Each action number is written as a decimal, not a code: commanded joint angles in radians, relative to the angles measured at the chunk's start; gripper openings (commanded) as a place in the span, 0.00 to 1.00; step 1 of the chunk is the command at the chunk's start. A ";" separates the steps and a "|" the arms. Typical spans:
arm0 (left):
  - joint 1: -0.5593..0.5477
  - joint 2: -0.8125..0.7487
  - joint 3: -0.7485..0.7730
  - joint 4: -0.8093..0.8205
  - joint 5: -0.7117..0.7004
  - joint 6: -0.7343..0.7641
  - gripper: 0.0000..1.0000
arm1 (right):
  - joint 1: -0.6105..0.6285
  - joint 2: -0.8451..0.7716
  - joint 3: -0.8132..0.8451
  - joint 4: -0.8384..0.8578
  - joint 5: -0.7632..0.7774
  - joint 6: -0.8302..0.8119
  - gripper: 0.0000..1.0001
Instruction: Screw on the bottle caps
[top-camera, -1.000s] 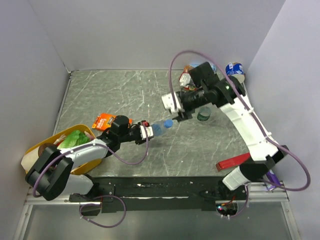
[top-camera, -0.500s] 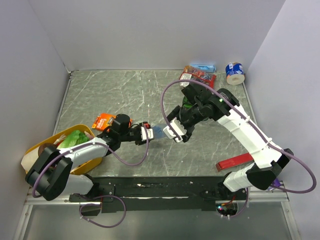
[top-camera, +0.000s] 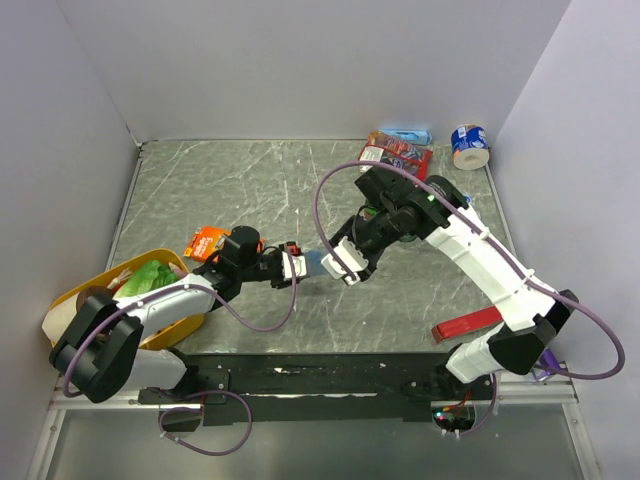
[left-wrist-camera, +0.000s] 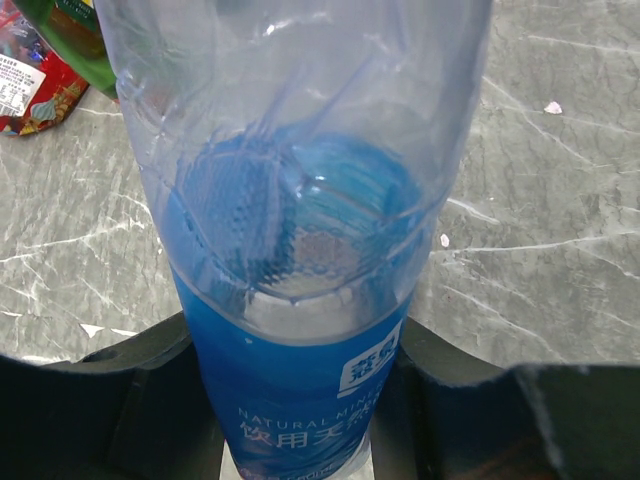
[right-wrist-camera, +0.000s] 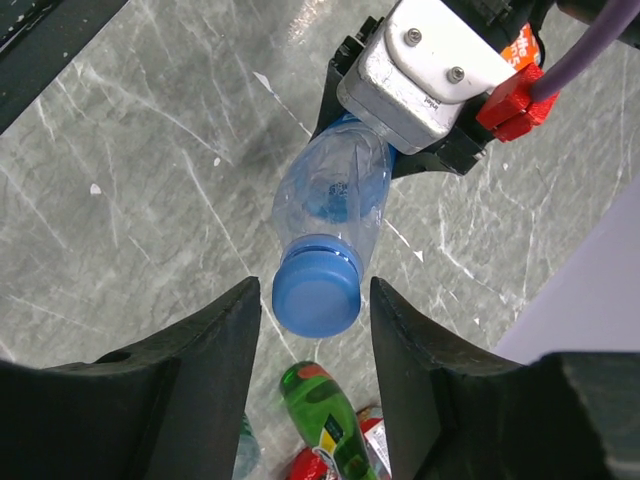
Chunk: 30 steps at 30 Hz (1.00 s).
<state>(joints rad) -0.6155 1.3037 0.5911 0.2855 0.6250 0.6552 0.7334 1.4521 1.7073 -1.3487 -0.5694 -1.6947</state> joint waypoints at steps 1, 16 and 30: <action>0.002 -0.034 0.032 0.043 0.045 0.017 0.01 | 0.011 0.010 0.032 -0.113 -0.006 -0.006 0.53; 0.002 -0.024 0.033 0.220 -0.060 -0.262 0.01 | -0.012 0.146 0.159 -0.092 -0.089 0.350 0.00; -0.001 -0.049 0.006 0.354 -0.240 -0.517 0.01 | -0.094 0.244 0.222 -0.001 -0.139 0.780 0.00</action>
<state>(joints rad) -0.6228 1.2968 0.5610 0.3962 0.4591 0.2710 0.6388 1.6695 1.9255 -1.2633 -0.6861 -1.0569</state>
